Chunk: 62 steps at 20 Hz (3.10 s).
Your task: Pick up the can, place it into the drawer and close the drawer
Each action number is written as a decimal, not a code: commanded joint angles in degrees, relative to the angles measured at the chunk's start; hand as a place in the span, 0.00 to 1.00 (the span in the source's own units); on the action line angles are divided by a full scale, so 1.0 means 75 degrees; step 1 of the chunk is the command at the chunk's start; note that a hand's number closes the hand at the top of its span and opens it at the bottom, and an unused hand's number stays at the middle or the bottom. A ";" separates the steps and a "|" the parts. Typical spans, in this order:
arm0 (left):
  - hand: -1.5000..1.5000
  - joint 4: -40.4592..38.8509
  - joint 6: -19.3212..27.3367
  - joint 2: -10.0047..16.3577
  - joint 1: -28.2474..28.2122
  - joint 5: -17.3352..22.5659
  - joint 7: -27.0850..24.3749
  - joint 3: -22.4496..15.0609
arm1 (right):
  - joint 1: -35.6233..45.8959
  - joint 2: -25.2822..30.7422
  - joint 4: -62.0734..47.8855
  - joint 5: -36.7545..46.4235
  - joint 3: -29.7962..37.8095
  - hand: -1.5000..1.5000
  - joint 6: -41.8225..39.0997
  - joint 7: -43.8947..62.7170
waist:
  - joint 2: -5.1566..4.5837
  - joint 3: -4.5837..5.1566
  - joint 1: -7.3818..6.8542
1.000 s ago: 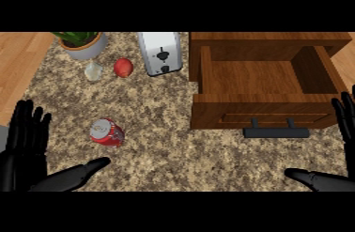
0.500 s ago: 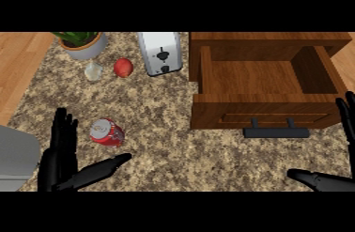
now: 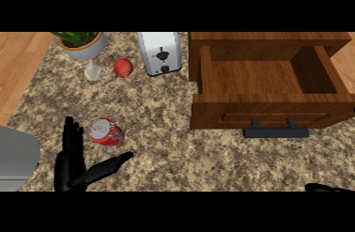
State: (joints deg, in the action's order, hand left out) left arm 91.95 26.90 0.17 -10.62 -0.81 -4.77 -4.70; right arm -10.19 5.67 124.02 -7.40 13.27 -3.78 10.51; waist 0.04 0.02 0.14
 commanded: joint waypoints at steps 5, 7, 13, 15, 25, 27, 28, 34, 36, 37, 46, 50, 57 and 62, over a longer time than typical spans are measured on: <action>0.00 -0.2404 -0.0641 -0.0022 0.0700 0.1097 -0.1679 0.0935 | -0.0121 -0.0374 0.0538 0.0372 -0.0447 0.00 0.0140 0.0352 | -0.0006 0.0004 0.0014; 0.00 -0.1862 -0.0260 -0.0022 0.0084 0.1004 -0.1759 0.0361 | 0.0031 -0.0056 -0.0130 -0.0006 0.0287 0.00 -0.0189 -0.0100 | -0.0002 -0.0002 -0.0015; 0.00 -0.3552 -0.0792 0.0067 0.1072 0.1367 -0.2297 0.1293 | -0.0496 -0.0119 0.0793 -0.0380 0.0474 0.00 -0.0449 0.0232 | -0.0001 -0.0001 0.0025; 0.00 -0.4282 -0.0750 -0.0015 0.1445 0.1349 -0.2700 0.1460 | 0.0020 -0.0101 0.0208 0.0296 0.0237 0.00 -0.0274 0.0118 | -0.0009 0.0000 0.0005; 0.00 -0.5341 -0.0980 0.0349 0.2332 0.1637 -0.3034 0.1803 | 0.0079 -0.0634 0.0589 0.0860 -0.0406 0.00 -0.0068 0.0592 | -0.0005 -0.0002 -0.0004; 0.00 -0.5119 -0.1102 0.0307 0.2274 0.1676 -0.2949 0.1699 | 0.0511 0.0253 0.0283 -0.0528 0.0974 0.00 -0.0467 0.0897 | -0.0001 -0.0004 -0.0004; 0.00 -0.6115 -0.1327 0.0582 0.2753 0.1784 -0.3394 0.2077 | 0.0403 -0.0016 0.0080 -0.0306 0.0673 0.00 -0.0526 0.0491 | -0.0007 -0.0002 0.0011; 0.00 -0.7210 -0.2077 0.0652 0.3532 0.1782 -0.3567 0.1990 | 0.0935 0.0107 0.0405 -0.0007 0.0536 0.00 -0.0119 0.1204 | -0.0016 0.0003 0.0019; 0.00 -0.6799 -0.1968 0.0639 0.3421 0.1669 -0.3477 0.1827 | 0.0558 -0.0220 0.0692 0.0319 0.0278 0.00 -0.0103 0.0990 | -0.0004 -0.0001 0.0005; 0.00 -0.7673 -0.1938 0.0668 0.4043 0.1709 -0.3674 0.2055 | 0.0249 -0.0148 0.0764 0.0057 0.0484 0.00 -0.0335 0.1008 | -0.0011 0.0001 0.0044; 1.00 -0.8335 -0.2810 0.0523 0.4510 0.1862 -0.4403 0.2092 | 0.0827 -0.0035 0.0486 0.0079 0.0662 0.00 -0.0142 0.0963 | -0.0015 0.0001 0.0032; 1.00 -0.8206 -0.3047 0.0575 0.4595 0.1734 -0.4415 0.1902 | 0.0690 -0.0033 0.0675 0.0109 0.0691 0.00 -0.0196 0.0991 | -0.0007 -0.0001 0.0029; 1.00 -0.9456 -0.3381 0.0427 0.6037 0.1471 -0.4686 0.1858 | 0.0688 -0.0203 -0.0166 0.0503 0.0491 0.00 -0.0365 0.0005 | -0.0045 0.0003 0.0104; 1.00 -0.8715 -0.3590 0.0341 0.6378 0.1563 -0.3861 0.1712 | 0.1080 0.0233 -0.0051 0.0105 0.0869 0.00 -0.0357 0.0591 | -0.0006 -0.0004 0.0020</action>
State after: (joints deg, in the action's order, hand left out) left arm 24.04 0.65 3.65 35.54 11.12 -36.40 9.21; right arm -4.01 5.19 126.50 -4.97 17.52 -5.34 15.92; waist -0.15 0.04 0.71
